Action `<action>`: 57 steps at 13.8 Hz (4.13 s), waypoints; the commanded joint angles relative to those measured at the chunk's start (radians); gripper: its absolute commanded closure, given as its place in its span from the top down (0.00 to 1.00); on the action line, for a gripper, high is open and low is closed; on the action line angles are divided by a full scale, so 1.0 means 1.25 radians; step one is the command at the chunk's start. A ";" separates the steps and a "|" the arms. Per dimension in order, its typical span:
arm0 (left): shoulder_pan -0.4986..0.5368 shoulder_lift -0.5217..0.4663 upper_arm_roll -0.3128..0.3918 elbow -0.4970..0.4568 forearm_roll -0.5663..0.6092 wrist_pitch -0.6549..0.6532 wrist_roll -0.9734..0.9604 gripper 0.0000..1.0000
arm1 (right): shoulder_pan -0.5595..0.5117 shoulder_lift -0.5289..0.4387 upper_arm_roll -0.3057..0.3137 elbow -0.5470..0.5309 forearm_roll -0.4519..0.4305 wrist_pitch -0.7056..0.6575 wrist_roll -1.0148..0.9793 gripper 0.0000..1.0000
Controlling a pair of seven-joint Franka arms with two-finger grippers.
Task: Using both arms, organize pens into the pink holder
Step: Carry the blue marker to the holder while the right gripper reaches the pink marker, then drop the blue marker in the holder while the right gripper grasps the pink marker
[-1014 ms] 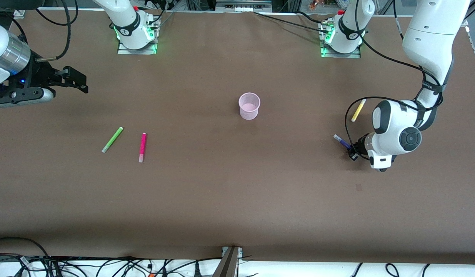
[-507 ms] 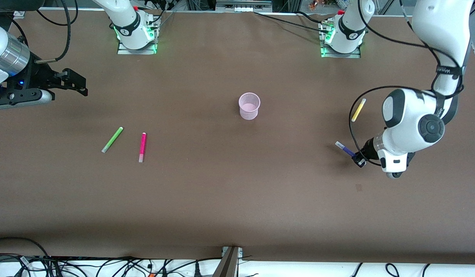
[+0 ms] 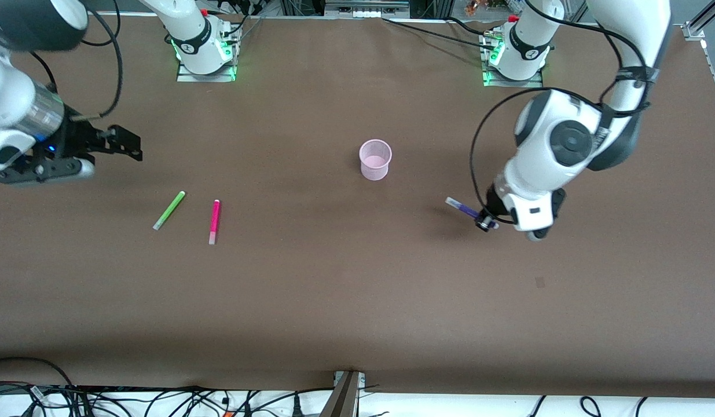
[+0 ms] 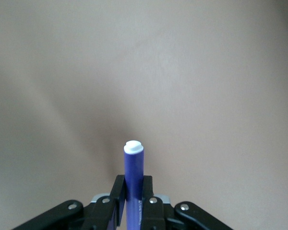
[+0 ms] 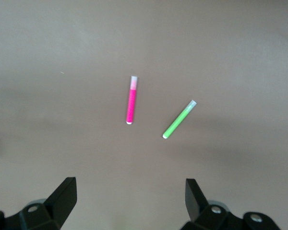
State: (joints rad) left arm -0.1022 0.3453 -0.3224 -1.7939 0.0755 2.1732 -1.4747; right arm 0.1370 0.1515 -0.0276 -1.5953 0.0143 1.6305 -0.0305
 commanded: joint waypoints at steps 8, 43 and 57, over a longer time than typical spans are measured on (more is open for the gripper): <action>-0.305 0.001 0.008 -0.003 0.337 -0.143 -0.475 0.00 | 0.013 0.090 0.000 -0.087 0.025 0.084 0.023 1.00; -0.043 0.070 0.015 0.354 0.220 -0.349 0.081 1.00 | 0.060 0.230 0.018 -0.463 0.055 0.724 0.152 0.27; 0.228 -0.110 0.015 0.233 -0.014 -0.444 1.016 1.00 | 0.056 0.225 0.033 -0.458 0.066 0.732 0.159 0.00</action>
State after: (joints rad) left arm 0.1268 0.3003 -0.2946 -1.3933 0.1027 1.5874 -0.3047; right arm 0.2148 0.4608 -0.0098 -2.1481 0.0708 2.5539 0.1766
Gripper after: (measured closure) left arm 0.000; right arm 0.819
